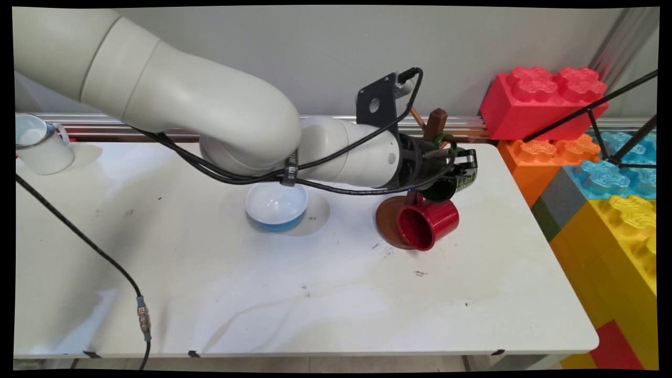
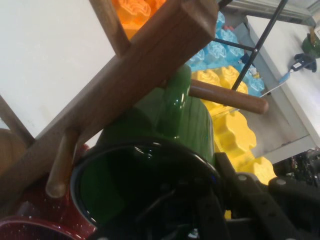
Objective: Place the picked object on the table
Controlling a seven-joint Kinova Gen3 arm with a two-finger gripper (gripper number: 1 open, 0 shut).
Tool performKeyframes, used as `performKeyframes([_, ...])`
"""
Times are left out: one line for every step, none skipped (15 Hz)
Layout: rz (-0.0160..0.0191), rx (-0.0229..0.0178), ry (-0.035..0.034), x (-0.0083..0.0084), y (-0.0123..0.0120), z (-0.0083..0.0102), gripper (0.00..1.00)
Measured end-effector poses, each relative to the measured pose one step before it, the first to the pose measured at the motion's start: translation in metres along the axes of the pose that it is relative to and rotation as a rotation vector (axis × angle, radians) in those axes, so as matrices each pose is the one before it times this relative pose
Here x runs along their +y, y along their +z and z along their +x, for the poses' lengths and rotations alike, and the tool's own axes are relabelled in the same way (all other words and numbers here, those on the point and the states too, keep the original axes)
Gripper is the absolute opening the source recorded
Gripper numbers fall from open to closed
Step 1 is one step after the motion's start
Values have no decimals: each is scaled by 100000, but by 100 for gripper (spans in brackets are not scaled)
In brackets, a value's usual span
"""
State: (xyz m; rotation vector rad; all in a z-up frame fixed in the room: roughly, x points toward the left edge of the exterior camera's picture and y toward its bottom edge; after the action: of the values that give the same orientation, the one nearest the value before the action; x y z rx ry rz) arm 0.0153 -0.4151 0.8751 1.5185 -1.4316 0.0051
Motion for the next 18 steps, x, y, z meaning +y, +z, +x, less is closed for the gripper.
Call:
performKeyframes([-661,-39,-124,21,-173,4,0])
performKeyframes([-512,-46,-30,51,-98,-1,0])
performKeyframes([-660,-73,-42,74,-120,3,0])
performKeyframes([-733,-137,-30,105,-100,-9,0])
performKeyframes([-889,-72,-8,127,-145,2,0])
performKeyframes([-1124,-122,81,187,-145,4,0])
performKeyframes([-1172,-120,108,216,-118,18,0])
performKeyframes([-996,-33,76,184,-111,28,0])
performKeyframes([-658,-47,66,119,-62,15,0])
performKeyframes([-972,-86,121,178,-87,22,0])
performKeyframes([-628,-43,102,119,-58,16,0])
performKeyframes([-920,-84,127,171,-81,21,0])
performKeyframes([-1002,-112,131,193,-85,18,0])
performKeyframes([-1008,-128,97,197,-80,17,0])
performKeyframes([-834,-181,31,169,-67,0,0])
performKeyframes([-534,-162,6,112,-44,-14,0])
performKeyframes([-722,-318,-23,147,-88,-40,0])
performKeyframes([-878,-620,-68,183,-128,-90,0])
